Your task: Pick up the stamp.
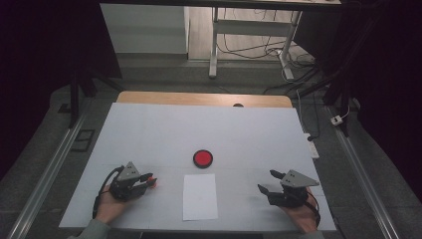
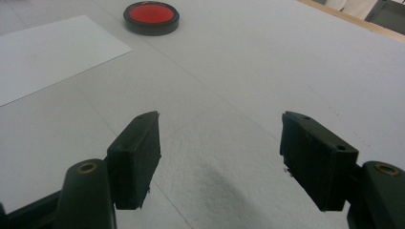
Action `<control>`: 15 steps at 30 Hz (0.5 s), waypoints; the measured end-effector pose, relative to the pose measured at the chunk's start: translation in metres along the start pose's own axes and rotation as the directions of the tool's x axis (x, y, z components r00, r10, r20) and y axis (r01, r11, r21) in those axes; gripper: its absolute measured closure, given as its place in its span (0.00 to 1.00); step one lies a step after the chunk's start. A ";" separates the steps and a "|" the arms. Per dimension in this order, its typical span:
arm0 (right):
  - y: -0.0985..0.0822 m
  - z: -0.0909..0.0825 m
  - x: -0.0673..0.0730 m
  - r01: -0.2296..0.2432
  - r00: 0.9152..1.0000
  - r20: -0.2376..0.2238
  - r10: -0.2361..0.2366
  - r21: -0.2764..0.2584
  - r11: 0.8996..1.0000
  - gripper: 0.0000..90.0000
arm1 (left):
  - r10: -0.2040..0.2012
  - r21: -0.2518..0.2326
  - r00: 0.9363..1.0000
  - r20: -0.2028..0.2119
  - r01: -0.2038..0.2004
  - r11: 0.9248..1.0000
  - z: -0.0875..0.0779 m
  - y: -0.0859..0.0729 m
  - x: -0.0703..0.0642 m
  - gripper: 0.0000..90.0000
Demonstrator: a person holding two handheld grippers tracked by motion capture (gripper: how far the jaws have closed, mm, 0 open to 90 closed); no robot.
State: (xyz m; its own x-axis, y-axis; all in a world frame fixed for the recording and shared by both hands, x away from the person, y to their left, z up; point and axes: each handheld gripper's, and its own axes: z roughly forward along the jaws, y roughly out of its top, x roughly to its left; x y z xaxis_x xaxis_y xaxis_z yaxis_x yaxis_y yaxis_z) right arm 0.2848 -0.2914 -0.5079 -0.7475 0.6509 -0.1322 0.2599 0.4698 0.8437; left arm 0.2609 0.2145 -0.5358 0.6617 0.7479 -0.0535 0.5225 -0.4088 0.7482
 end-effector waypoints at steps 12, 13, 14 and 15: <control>0.000 0.001 0.000 0.001 1.000 -0.002 -0.001 0.003 1.000 0.33 | -0.017 -0.017 1.000 0.001 0.017 1.000 -0.003 0.000 0.002 0.80; 0.000 0.001 0.000 0.001 1.000 -0.002 -0.001 0.003 1.000 0.33 | -0.018 -0.018 1.000 0.002 0.018 1.000 -0.003 0.000 0.002 0.80; 0.000 0.001 0.000 0.001 1.000 -0.002 -0.001 0.003 1.000 0.33 | -0.019 -0.019 1.000 0.003 0.019 1.000 -0.003 0.000 0.002 0.80; 0.000 0.001 0.000 0.003 1.000 -0.001 -0.003 0.004 1.000 0.33 | -0.020 -0.021 1.000 0.003 0.020 1.000 -0.003 0.000 0.002 0.80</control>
State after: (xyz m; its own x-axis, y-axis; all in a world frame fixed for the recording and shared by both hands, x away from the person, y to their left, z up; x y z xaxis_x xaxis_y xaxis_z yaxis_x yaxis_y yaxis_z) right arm 0.2851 -0.2911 -0.5087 -0.7491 0.6488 -0.1339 0.2604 0.4742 0.8410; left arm 0.2604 0.2179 -0.5336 0.6527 0.7544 -0.0700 0.5241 -0.3829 0.7608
